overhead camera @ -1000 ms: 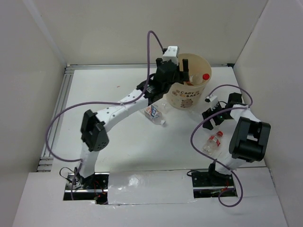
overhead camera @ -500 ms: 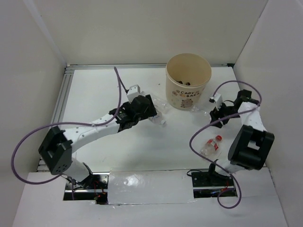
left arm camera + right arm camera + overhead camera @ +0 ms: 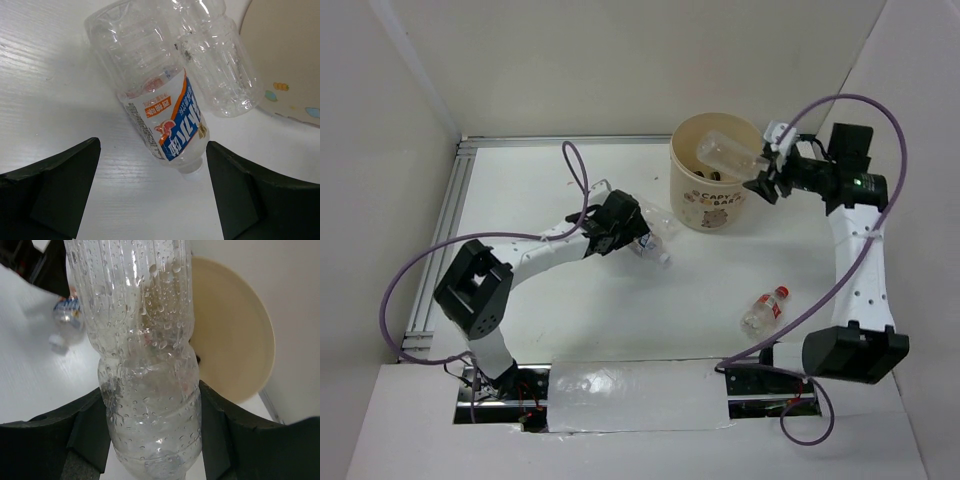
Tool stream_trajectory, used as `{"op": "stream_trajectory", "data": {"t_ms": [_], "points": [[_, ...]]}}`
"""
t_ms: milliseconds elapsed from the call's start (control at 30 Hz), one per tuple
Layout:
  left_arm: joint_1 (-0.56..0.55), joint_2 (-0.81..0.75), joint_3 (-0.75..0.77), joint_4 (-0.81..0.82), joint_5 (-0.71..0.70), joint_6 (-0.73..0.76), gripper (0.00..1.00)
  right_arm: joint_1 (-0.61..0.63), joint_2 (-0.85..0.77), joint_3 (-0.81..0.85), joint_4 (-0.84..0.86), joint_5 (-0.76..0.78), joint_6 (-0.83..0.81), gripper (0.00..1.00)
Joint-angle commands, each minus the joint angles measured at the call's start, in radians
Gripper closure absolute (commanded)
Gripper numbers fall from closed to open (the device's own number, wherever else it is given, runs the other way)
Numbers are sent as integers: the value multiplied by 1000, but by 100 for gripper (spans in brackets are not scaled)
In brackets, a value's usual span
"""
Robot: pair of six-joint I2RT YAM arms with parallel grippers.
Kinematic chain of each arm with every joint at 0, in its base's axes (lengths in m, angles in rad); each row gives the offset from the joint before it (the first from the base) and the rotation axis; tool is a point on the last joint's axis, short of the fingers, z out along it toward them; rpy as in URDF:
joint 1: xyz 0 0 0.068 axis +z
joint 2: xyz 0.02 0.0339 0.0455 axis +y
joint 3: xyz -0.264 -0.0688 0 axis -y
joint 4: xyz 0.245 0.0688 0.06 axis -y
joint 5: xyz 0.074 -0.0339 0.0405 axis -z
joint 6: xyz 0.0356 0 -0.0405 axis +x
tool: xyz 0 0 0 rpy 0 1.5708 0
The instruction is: Put the plastic bottles in the bin
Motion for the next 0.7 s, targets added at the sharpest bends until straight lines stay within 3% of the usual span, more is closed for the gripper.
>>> {"op": "stream_trajectory", "data": {"t_ms": [0, 200, 233, 267, 333, 367, 400, 667], "points": [[5, 47, 42, 25, 21, -6, 0, 139, 94, 76, 244, 89, 223, 54], [5, 138, 97, 2, 21, -6, 0, 252, 281, 231, 300, 201, 263, 45], [5, 138, 97, 2, 21, -6, 0, 261, 301, 253, 300, 211, 272, 38], [5, 151, 106, -7, 21, -6, 0, 270, 346, 294, 276, 221, 281, 24], [5, 165, 118, -16, 21, -6, 0, 270, 381, 328, 244, 221, 301, 19], [5, 181, 131, -16, 21, -6, 0, 270, 392, 328, 234, 212, 313, 4], [5, 191, 131, -27, 21, -6, 0, 256, 392, 328, 234, 202, 336, 0], [5, 251, 151, -38, 21, -6, 7, 203, 257, 172, 237, 108, 398, 0]]}}
